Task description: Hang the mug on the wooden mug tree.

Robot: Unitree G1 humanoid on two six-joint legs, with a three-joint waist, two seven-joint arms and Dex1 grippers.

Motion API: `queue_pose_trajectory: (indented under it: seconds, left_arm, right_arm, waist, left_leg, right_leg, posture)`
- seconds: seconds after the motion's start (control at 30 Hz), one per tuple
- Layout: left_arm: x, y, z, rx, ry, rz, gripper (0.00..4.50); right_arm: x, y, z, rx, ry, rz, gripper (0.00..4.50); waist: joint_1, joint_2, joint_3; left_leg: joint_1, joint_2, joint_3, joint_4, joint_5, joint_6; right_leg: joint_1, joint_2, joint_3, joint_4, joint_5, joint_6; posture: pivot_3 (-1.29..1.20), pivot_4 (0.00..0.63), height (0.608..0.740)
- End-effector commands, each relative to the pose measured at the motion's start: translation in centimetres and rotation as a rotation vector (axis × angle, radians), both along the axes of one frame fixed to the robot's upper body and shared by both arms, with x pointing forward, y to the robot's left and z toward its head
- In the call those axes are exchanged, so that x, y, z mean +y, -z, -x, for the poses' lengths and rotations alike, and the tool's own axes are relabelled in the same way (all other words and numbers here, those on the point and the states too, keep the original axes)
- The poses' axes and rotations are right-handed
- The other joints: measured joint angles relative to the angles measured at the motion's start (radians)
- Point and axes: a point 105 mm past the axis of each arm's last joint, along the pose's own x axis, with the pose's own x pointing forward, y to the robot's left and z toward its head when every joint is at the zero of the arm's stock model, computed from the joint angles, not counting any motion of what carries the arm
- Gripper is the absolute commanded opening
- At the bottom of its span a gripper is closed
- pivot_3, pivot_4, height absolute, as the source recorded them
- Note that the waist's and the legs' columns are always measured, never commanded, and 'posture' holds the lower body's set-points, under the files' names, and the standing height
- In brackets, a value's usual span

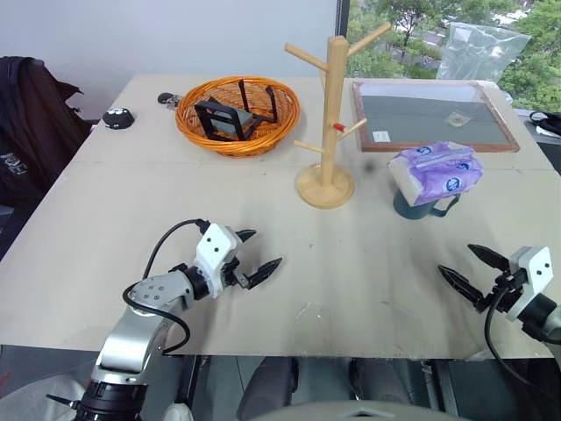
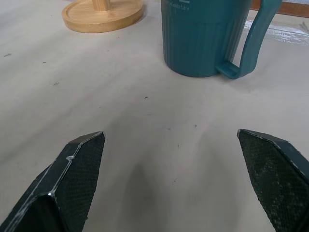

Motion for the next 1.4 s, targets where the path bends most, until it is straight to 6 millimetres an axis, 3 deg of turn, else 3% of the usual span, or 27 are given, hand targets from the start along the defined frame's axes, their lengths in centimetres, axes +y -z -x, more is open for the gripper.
queue_pose_trajectory:
  seconds: [0.03, 0.2, 0.73, 0.93, 1.03, 1.1, 1.17, 1.27, 1.4]
  left_arm:
    - [0.0, -1.0, 0.0, -0.044, -0.007, 0.004, 4.5]
    - [0.1, -1.0, -0.2, -0.039, -0.003, 0.011, 4.5]
    - [0.3, -1.0, -0.4, -0.05, 0.003, -0.008, 4.5]
    - [0.1, -1.2, -0.9, -0.063, 0.018, -0.01, 4.5]
    - [-0.3, -1.9, -0.9, -0.08, 0.055, -0.017, 4.5]
    - [-1.2, -3.8, -0.7, -0.104, 0.129, 0.012, 4.5]
    - [-2.0, -5.2, -0.5, -0.116, 0.2, 0.035, 4.5]
    - [-3.9, -7.6, 0.3, -0.132, 0.341, 0.057, 4.5]
    - [-5.1, -9.5, 0.7, -0.142, 0.43, 0.054, 4.5]
  right_arm:
    - [-0.5, -1.0, -0.5, -0.043, -0.014, 0.035, 4.44]
    - [-1.8, -1.1, -1.0, -0.051, -0.023, 0.088, 4.44]
    - [-1.9, -1.9, -1.8, -0.08, -0.021, 0.085, 4.44]
    - [-1.5, -4.0, -2.0, -0.154, -0.03, 0.16, 4.44]
    - [-0.4, -7.7, -2.5, -0.279, -0.057, 0.258, 4.44]
    - [1.6, -11.5, -2.9, -0.371, -0.093, 0.261, 4.44]
    - [3.5, -13.3, -3.0, -0.406, -0.137, 0.263, 4.44]
    - [6.4, -14.1, -3.9, -0.432, -0.183, 0.296, 4.44]
    - [7.9, -14.0, -5.5, -0.433, -0.155, 0.332, 4.44]
  waist:
    - [0.0, 0.0, 0.0]
    - [-0.001, 0.0, 0.0]
    - [0.0, 0.0, 0.0]
    - [0.0, 0.0, 0.0]
    - [-0.001, 0.001, 0.0]
    - [-0.006, 0.001, 0.001]
    - [-0.004, 0.001, 0.001]
    - [0.0, -0.002, 0.001]
    - [0.0, -0.003, 0.003]
  left_leg:
    - [0.0, 0.0, 0.0, 0.0, 0.0, 0.0]
    - [0.0, 0.0, 0.001, 0.0, 0.0, 0.0]
    - [0.0, 0.0, 0.0, 0.0, 0.0, 0.0]
    - [0.0, 0.0, 0.0, 0.0, 0.0, 0.0]
    - [0.0, 0.0, 0.0, 0.0, 0.0, 0.0]
    - [0.0, 0.0, 0.001, 0.0, 0.0, 0.0]
    - [0.0, 0.0, 0.0, 0.0, 0.0, 0.0]
    - [-0.001, 0.0, -0.002, 0.0, 0.0, 0.0]
    - [-0.003, -0.001, -0.002, 0.001, 0.003, -0.004]
  right_leg:
    - [0.0, 0.0, 0.0, 0.0, 0.0, 0.0]
    - [0.0, 0.0, 0.0, 0.0, 0.0, 0.0]
    - [0.0, 0.0, 0.0, 0.0, 0.0, 0.0]
    - [0.0, 0.0, 0.0, 0.0, 0.0, 0.0]
    - [0.0, 0.0, 0.0, 0.0, 0.0, 0.0]
    - [0.0, 0.0, 0.0, 0.0, 0.0, 0.0]
    - [-0.001, 0.0, 0.0, 0.001, 0.0, 0.0]
    - [0.0, 0.001, -0.003, 0.0, 0.0, 0.0]
    - [-0.001, -0.001, -0.003, -0.001, 0.0, 0.0]
  posture:
    - [0.0, 0.15, 0.74]
    - [0.0, 0.15, 0.74]
    - [0.0, 0.15, 0.74]
    - [0.0, 0.15, 0.74]
    - [0.0, 0.15, 0.74]
    - [0.0, 0.15, 0.74]
    - [0.0, 0.15, 0.74]
    - [0.0, 0.15, 0.74]
    - [0.0, 0.15, 0.74]
